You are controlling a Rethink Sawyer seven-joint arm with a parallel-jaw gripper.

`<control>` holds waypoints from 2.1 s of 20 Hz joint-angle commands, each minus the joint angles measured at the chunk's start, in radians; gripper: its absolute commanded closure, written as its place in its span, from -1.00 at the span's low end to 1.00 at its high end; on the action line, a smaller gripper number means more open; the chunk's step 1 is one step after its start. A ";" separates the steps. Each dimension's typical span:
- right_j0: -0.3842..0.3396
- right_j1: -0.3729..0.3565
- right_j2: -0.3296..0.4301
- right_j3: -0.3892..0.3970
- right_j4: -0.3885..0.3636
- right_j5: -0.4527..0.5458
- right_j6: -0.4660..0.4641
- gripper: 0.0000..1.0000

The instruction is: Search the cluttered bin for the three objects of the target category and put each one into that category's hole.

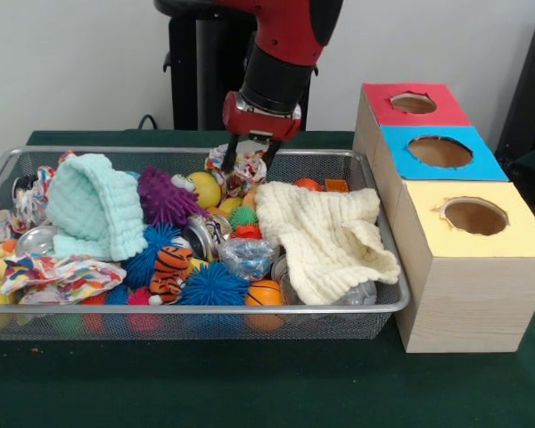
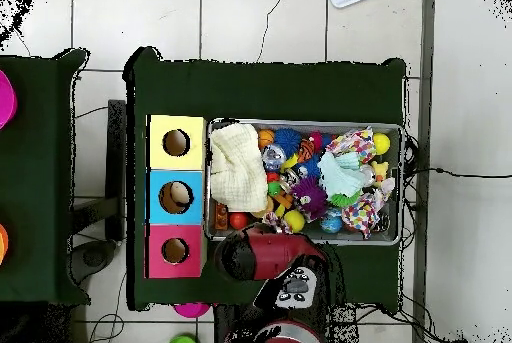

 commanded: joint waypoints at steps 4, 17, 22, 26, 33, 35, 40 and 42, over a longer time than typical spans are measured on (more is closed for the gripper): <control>-0.013 0.063 -0.008 -0.100 -0.003 0.042 0.120 1.00; -0.246 -0.223 0.319 0.071 0.156 0.160 0.159 1.00; -0.280 -0.307 0.378 0.105 0.203 0.211 0.141 1.00; -0.305 -0.356 0.416 0.127 0.221 0.219 0.121 1.00; -0.295 -0.432 0.429 0.138 0.240 0.272 0.108 1.00; -0.278 -0.447 0.422 0.136 0.252 0.277 0.128 1.00; -0.206 -0.480 0.382 0.103 0.271 0.318 0.176 1.00; -0.178 -0.490 0.368 0.082 0.291 0.349 0.198 1.00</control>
